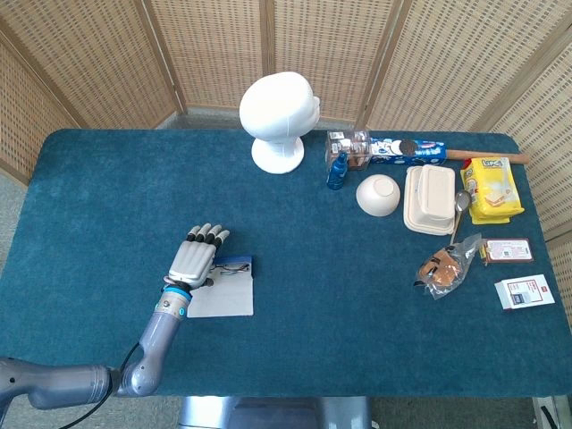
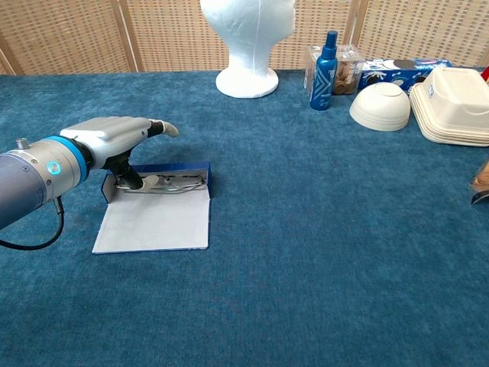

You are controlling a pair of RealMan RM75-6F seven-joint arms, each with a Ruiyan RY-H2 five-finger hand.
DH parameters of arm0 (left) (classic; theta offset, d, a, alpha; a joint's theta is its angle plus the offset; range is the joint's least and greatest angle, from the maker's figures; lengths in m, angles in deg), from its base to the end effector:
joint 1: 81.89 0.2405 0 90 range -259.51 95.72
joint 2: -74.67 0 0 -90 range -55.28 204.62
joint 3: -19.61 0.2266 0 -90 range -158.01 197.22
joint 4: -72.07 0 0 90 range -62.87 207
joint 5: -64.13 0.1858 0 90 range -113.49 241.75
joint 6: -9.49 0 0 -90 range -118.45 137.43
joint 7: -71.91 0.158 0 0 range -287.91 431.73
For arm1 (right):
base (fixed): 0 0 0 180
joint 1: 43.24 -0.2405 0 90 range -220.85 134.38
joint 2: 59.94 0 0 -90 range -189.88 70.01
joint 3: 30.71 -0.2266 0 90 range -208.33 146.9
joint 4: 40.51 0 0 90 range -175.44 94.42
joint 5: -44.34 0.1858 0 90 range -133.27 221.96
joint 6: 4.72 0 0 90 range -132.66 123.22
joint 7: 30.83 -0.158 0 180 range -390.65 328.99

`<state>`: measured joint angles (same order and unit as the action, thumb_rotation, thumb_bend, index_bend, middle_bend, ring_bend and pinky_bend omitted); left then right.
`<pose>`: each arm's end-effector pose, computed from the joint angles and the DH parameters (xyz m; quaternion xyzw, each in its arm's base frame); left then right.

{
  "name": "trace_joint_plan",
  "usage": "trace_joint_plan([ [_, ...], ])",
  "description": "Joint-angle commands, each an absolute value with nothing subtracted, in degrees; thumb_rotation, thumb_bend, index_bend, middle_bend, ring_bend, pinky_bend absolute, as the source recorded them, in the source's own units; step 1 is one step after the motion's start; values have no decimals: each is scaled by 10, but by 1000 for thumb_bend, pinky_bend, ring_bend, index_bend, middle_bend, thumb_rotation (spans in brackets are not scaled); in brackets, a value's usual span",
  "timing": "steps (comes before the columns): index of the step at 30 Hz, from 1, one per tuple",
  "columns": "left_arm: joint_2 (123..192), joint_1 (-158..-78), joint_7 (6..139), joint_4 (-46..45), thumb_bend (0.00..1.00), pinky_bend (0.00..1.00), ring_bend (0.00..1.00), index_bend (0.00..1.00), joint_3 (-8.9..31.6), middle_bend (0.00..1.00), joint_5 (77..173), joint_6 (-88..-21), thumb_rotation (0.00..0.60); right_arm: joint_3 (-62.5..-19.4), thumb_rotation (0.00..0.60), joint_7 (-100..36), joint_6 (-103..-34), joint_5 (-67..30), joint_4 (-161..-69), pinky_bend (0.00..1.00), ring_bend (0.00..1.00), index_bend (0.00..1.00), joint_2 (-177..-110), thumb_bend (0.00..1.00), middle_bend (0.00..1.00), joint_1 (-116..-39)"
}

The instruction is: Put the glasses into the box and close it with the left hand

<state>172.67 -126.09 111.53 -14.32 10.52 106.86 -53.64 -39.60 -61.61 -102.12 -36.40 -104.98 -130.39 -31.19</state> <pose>-0.1292 0.3125 -0.0373 -0.7234 -0.4210 -0.2795 0.4705 -0.3688 -0.0994 0.2414 0.4204 -0.3887 0.4398 0.6919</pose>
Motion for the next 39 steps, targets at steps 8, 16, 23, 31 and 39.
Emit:
trace_joint_plan([
  [8, 1722, -1262, 1116, -148, 383, 61, 0, 94, 108, 87, 1064, -527, 600, -396, 572, -613, -1022, -366, -1053, 282, 126, 47, -1302, 391, 165, -312],
  [16, 1696, -1259, 1090, -179, 384, 67, 0, 98, 106, 90, 1066, -504, 600, -396, 572, -607, -1022, -368, -1059, 282, 127, 47, -1301, 392, 166, -314],
  [23, 1660, -1258, 1062, -216, 383, 65, 13, 107, 109, 102, 1070, -474, 600, -395, 577, -601, -1022, -370, -1063, 282, 126, 47, -1300, 392, 165, -315],
  [31, 1640, -1267, 1042, -232, 384, 97, 56, 130, 114, 126, 1077, -446, 600, -394, 580, -600, -1024, -372, -1063, 282, 127, 47, -1302, 393, 166, -315],
  [39, 1636, -1297, 1058, -232, 384, 120, 70, 137, 124, 138, 1047, -415, 600, -395, 581, -601, -1029, -369, -1064, 282, 126, 47, -1301, 393, 166, -310],
])
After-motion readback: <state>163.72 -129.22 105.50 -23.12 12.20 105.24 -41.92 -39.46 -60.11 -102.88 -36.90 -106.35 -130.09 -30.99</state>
